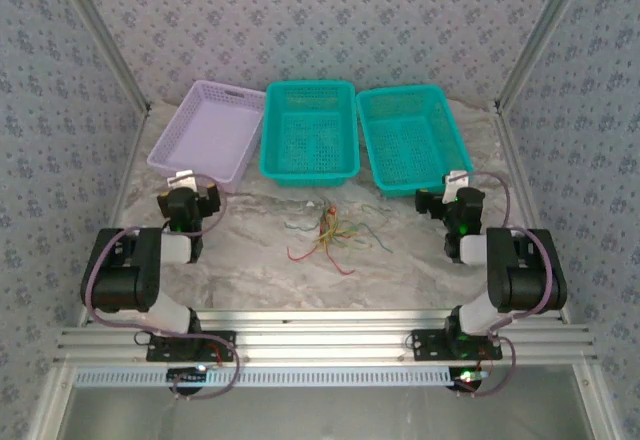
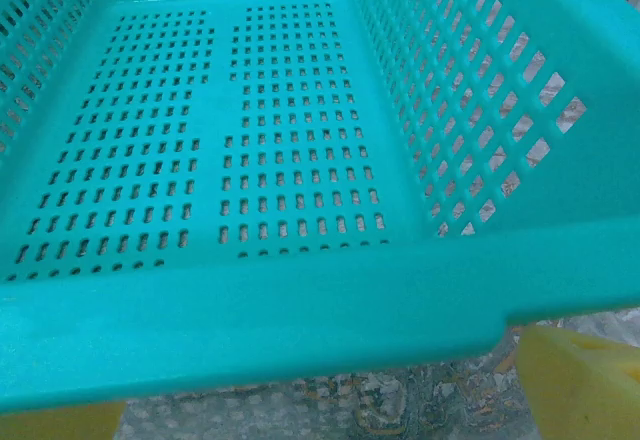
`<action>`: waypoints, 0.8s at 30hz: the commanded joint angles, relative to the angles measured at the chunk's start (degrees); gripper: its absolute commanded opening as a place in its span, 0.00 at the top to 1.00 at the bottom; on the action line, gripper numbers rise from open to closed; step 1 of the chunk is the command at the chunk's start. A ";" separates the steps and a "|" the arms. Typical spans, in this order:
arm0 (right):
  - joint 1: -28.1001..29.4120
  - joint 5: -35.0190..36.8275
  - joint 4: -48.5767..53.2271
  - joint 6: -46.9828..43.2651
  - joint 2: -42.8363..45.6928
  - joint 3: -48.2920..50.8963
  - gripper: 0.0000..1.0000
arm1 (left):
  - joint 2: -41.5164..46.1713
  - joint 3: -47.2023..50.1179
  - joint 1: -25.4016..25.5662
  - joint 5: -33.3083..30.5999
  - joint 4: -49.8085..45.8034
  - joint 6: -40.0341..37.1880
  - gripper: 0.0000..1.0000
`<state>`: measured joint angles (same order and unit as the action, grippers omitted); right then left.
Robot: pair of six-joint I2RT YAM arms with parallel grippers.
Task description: Untangle the cables
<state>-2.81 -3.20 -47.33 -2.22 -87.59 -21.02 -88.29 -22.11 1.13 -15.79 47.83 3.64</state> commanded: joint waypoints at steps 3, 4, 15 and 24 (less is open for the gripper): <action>-0.13 0.70 0.44 0.64 0.31 -1.37 0.00 | 0.38 -0.22 0.19 0.77 1.56 -0.22 0.00; -0.18 0.67 0.48 0.64 0.31 -1.32 0.00 | 0.40 -0.21 0.20 0.77 1.56 -0.30 0.00; 0.08 1.24 0.57 0.49 0.32 -1.32 0.00 | 0.35 -0.22 0.19 0.79 1.56 -0.30 0.00; 0.10 1.17 0.49 0.55 0.32 -1.35 0.00 | 0.35 -0.22 0.20 0.81 1.56 -0.29 0.00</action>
<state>-2.81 -2.96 -47.33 -2.22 -87.59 -21.04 -88.29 -22.11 1.13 -15.79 47.83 3.64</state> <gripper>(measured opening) 0.997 0.996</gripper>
